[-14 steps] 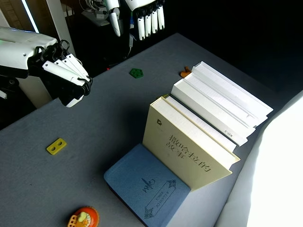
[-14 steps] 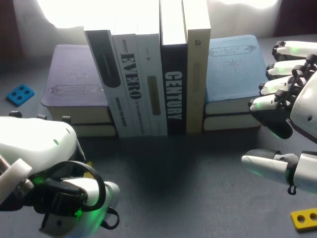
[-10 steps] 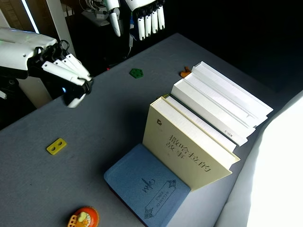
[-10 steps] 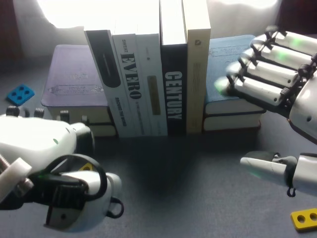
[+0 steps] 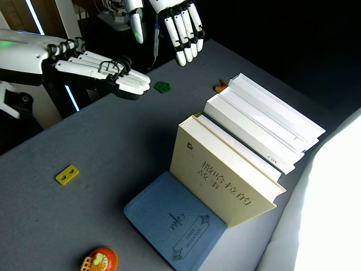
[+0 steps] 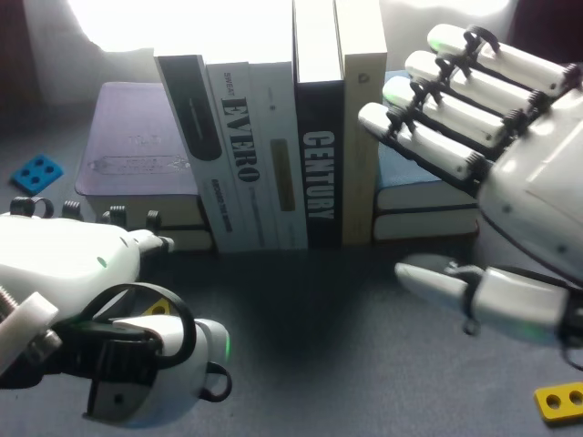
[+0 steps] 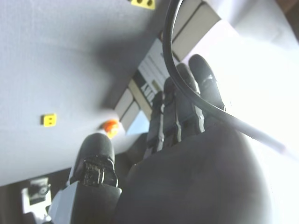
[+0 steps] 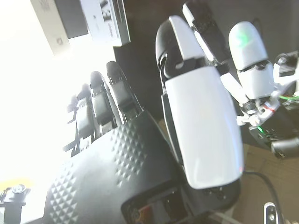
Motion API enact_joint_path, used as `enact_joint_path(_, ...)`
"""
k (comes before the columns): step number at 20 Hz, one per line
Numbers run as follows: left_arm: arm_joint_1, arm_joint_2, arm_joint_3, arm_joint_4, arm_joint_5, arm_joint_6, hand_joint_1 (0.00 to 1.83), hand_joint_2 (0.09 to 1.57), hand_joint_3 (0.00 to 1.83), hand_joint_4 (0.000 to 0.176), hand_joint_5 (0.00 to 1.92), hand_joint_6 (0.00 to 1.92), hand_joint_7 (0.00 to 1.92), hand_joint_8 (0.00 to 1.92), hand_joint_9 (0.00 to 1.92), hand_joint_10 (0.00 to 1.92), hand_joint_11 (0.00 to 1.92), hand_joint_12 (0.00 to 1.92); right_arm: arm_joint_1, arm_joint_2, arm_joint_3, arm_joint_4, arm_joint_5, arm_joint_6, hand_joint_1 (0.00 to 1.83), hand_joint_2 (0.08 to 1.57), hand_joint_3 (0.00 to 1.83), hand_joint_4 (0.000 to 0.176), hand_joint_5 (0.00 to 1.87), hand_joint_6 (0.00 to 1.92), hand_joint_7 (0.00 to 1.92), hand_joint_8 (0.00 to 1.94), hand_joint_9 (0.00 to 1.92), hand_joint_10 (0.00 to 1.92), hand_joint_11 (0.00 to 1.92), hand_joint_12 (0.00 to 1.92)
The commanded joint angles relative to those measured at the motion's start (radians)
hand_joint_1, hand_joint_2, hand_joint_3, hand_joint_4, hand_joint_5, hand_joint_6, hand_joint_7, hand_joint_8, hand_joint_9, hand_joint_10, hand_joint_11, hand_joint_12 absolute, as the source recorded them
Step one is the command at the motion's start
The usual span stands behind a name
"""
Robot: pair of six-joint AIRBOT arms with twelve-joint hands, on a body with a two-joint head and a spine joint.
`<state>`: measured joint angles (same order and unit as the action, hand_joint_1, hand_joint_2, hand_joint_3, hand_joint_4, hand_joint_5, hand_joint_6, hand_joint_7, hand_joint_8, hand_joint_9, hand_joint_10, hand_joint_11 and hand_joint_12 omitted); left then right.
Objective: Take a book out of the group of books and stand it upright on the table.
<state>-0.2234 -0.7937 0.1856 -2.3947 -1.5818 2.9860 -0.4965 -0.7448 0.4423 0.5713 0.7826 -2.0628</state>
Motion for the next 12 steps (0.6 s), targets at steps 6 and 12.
enact_joint_path(6, -0.005, 0.002, -0.004, 0.082, 0.011, -0.002, 0.00, 1.35, 0.00, 0.057, 0.05, 0.01, 0.06, 0.01, 0.08, 0.00, 0.00, 0.25, 0.017, -0.125, 0.010, -0.009, 0.332, -0.095, 0.00, 1.22, 0.00, 0.038, 0.06, 0.00, 0.01, 0.00, 0.00, 0.00, 0.00, 0.00)
enact_joint_path(12, -0.005, 0.002, -0.004, 0.081, 0.011, -0.006, 0.00, 1.35, 0.00, 0.067, 0.06, 0.00, 0.05, 0.00, 0.07, 0.00, 0.00, 0.25, 0.139, -0.231, 0.103, 0.101, 0.330, -0.042, 0.00, 1.21, 0.00, 0.068, 0.37, 0.13, 0.00, 0.00, 0.00, 0.00, 0.00, 0.00)
